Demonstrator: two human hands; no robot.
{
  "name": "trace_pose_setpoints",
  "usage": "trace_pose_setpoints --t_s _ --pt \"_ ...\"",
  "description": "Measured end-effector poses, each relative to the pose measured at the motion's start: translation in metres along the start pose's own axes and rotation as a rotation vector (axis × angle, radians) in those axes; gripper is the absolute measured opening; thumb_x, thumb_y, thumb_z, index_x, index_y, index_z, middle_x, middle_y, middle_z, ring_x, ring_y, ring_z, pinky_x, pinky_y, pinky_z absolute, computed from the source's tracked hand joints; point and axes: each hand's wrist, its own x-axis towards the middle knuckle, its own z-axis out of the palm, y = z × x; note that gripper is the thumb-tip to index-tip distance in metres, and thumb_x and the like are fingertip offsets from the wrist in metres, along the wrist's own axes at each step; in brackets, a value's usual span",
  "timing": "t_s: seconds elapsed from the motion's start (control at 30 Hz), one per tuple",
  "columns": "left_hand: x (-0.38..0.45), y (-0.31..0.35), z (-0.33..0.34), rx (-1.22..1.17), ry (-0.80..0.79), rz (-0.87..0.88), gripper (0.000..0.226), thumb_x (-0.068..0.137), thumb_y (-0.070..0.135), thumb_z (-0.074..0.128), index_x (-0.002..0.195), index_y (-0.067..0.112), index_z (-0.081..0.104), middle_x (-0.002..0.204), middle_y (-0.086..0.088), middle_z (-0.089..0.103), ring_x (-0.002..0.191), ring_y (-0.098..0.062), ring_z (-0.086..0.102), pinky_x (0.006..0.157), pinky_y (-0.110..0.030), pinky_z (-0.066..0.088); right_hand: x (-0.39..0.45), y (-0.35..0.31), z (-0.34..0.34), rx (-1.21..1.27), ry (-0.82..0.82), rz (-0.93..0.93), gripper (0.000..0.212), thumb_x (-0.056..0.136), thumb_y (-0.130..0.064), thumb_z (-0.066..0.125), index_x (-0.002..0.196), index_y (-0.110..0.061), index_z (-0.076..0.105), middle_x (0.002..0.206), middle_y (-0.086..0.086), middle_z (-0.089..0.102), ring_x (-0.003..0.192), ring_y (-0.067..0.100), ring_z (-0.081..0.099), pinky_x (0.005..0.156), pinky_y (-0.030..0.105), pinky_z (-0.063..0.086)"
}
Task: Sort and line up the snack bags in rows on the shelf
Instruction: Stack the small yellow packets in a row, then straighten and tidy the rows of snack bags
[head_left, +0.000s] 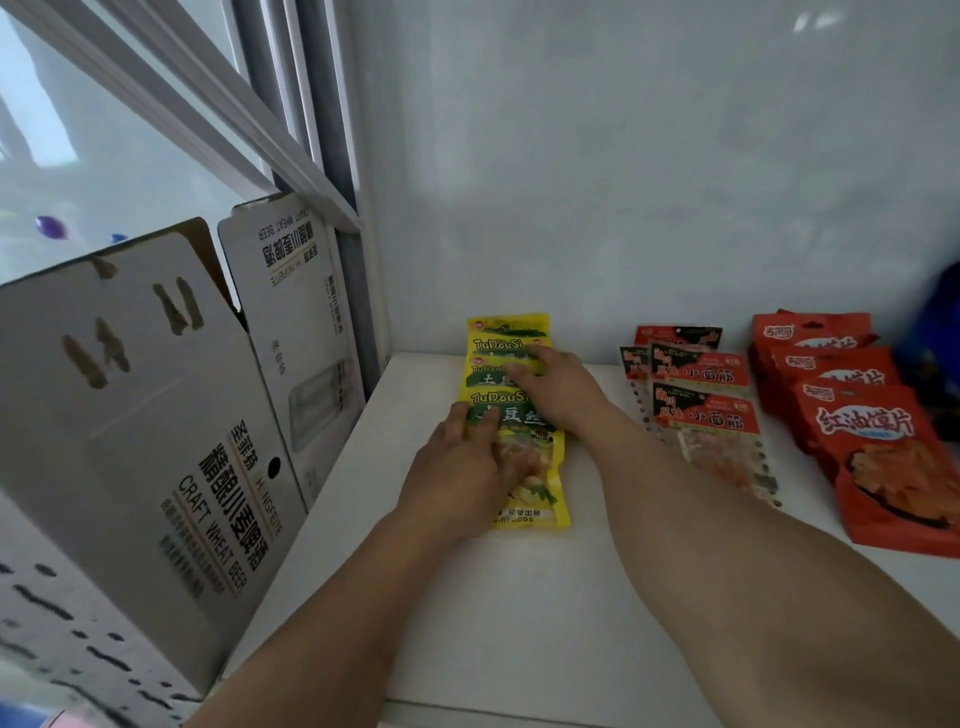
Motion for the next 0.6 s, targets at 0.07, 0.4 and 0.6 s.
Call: trace_pose_setpoints --t_s 0.07,0.4,0.6 --pt "0.0 0.001 -0.001 -0.027 0.008 0.0 0.075 0.098 0.065 0.04 0.16 0.028 0.018 0.168 -0.004 0.006 0.152 -0.028 0.021 0.121 -0.038 0.025 -0.005 -0.005 -0.009 0.083 0.041 0.005 0.071 0.096 -0.061 0.046 0.153 -0.019 0.038 0.153 0.018 0.039 0.138 0.035 0.042 0.113 0.045 0.036" --pt "0.002 0.073 -0.01 -0.202 0.286 -0.014 0.08 0.097 0.058 0.05 0.159 0.016 0.023 0.168 -0.009 0.01 0.155 -0.025 0.007 0.124 -0.039 0.012 -0.078 0.022 -0.106 0.221 0.312 -0.151 0.053 0.1 -0.045 0.053 0.146 -0.019 0.047 0.152 0.004 0.042 0.137 0.019 0.044 0.101 0.023 0.03" --pt "0.013 0.158 0.02 -0.643 0.086 -0.019 0.073 0.101 0.049 0.05 0.159 0.015 0.023 0.167 -0.004 0.022 0.152 -0.021 0.023 0.117 -0.029 0.024 -0.101 0.1 -0.116 0.349 0.413 0.06 0.07 0.092 -0.066 0.046 0.15 -0.027 0.038 0.154 0.002 0.041 0.139 0.024 0.043 0.113 0.049 0.039"
